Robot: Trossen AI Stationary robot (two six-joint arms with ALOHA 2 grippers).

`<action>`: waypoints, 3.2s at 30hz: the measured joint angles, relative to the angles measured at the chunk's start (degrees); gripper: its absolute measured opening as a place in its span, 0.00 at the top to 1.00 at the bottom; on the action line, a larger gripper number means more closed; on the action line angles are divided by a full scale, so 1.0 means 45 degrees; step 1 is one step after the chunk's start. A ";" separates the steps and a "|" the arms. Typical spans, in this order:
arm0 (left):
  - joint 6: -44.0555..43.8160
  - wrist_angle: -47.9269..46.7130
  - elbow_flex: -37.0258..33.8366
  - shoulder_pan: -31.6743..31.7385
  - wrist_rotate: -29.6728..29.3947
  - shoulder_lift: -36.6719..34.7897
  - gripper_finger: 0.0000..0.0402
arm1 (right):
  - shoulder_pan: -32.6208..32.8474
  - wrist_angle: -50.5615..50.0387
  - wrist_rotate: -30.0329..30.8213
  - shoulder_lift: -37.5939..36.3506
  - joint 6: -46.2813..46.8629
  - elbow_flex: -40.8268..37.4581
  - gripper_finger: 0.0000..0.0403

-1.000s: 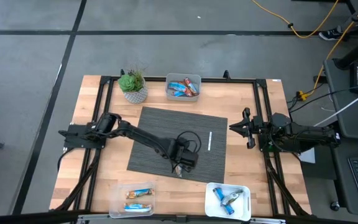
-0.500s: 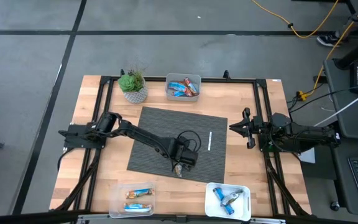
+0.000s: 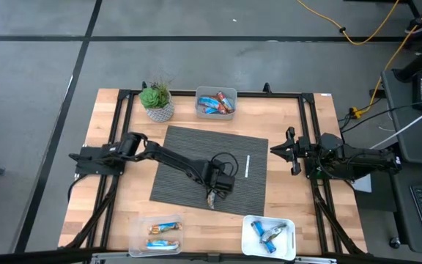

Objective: Pick and place Granola Bars by type
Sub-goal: Put the yellow granola bar into the transparent bin

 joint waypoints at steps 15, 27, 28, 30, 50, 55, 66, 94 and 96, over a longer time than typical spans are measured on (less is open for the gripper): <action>-0.0023 0.0134 0.0065 0.0000 0.0376 0.0334 0.65 | 0.0003 0.0002 -0.0005 -0.0003 0.0000 0.0000 0.89; 0.1056 -0.0293 0.1771 -0.0010 0.0312 -0.0425 0.92 | 0.0003 0.0003 -0.0005 -0.0003 0.0000 0.0000 0.89; 0.1275 -0.0413 0.1995 -0.0011 0.0162 -0.0580 0.92 | 0.0000 0.0000 -0.0005 0.0002 -0.0002 0.0000 0.89; 0.1668 -0.0823 0.2435 -0.0027 -0.0250 -0.1030 0.91 | 0.0003 0.0002 -0.0005 -0.0003 0.0000 0.0000 0.89; 0.0146 -0.7936 0.2866 -0.1682 -0.5348 -0.5865 0.93 | -0.0002 0.0005 -0.0005 -0.0003 0.0000 0.0000 0.89; 0.0222 -0.7938 0.2866 -0.1895 -0.5397 -0.6017 0.92 | -0.0002 0.0000 -0.0002 -0.0003 0.0000 0.0000 0.89; 0.1273 -0.8105 0.2866 -0.3437 -0.3339 -0.6008 0.92 | -0.0002 0.0003 -0.0002 -0.0003 -0.0003 0.0000 0.89; -0.1700 -0.8450 0.2841 -0.7846 -0.1269 -0.4359 0.93 | -0.0002 0.0004 -0.0004 -0.0003 0.0000 0.0000 0.89; -0.1586 -0.8454 0.2841 -0.7939 -0.1014 -0.3944 0.93 | -0.0002 0.0003 -0.0001 -0.0003 -0.0002 0.0000 0.89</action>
